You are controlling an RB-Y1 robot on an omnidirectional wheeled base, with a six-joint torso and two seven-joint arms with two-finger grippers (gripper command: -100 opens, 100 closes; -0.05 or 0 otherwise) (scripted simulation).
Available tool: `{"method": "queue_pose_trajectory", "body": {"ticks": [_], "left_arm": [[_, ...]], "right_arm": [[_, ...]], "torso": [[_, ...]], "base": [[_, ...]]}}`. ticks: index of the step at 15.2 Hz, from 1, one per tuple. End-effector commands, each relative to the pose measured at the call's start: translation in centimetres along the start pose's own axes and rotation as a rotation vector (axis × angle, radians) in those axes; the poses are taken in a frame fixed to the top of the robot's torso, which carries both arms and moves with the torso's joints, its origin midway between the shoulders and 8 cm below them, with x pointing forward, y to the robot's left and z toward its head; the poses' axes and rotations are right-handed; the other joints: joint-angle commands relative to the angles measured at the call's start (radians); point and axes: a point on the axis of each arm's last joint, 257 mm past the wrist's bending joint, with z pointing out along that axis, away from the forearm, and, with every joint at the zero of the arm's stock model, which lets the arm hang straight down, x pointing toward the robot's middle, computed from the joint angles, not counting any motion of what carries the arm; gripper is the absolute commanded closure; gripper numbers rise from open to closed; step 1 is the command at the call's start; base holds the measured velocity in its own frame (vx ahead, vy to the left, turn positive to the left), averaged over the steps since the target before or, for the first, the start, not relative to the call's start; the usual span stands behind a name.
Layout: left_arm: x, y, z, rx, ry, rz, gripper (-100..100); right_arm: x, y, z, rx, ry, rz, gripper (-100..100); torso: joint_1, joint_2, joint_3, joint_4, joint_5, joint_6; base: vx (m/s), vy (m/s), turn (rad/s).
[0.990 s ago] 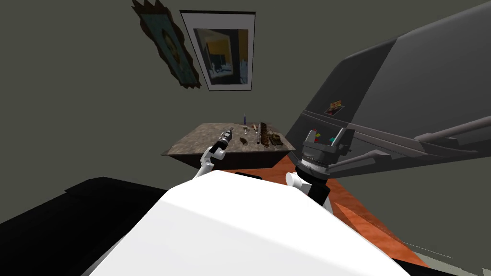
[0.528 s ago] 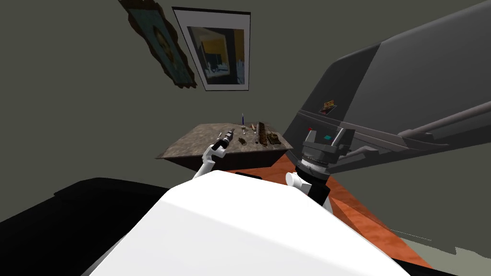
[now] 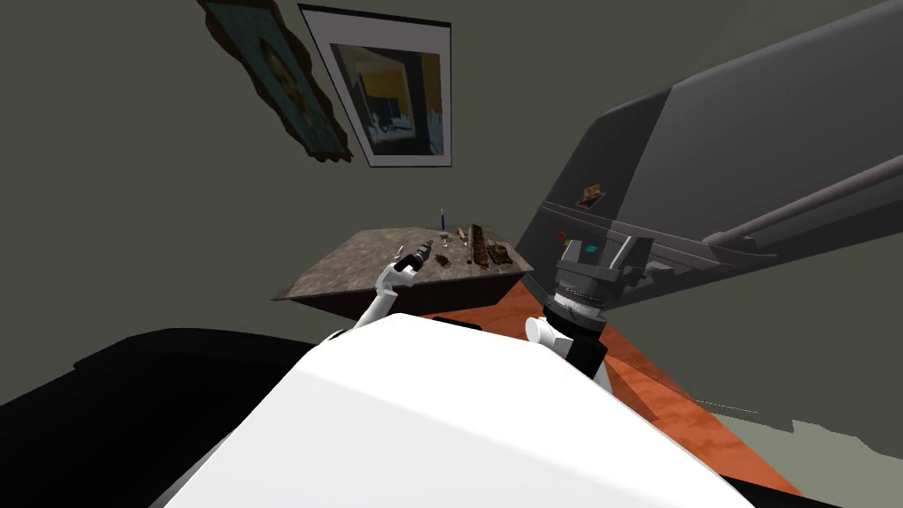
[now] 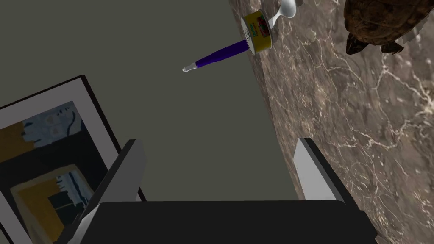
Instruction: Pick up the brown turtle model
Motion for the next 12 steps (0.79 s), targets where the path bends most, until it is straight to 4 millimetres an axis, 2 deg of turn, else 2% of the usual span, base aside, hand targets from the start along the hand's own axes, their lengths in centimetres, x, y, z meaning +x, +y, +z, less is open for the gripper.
{"method": "queue_pose_trajectory", "body": {"ticks": [1, 12], "left_arm": [[0.1, 1.0, 0.4, -0.045, 0.006, 0.003, -100], [0.6, 5.7, 1.8, -0.264, 0.031, 0.024, -100]], "right_arm": [[0.0, 0.0, 0.0, 0.000, 0.000, 0.000, 0], [0.0, 0.0, 0.0, 0.000, 0.000, 0.000, 0]], "torso": [[0.000, 0.000, 0.000, 0.000, 0.000, 0.000], [0.000, 0.000, 0.000, 0.000, 0.000, -0.001]], "base": [[0.004, 0.003, -0.101], [0.007, 0.003, -0.084]]}}
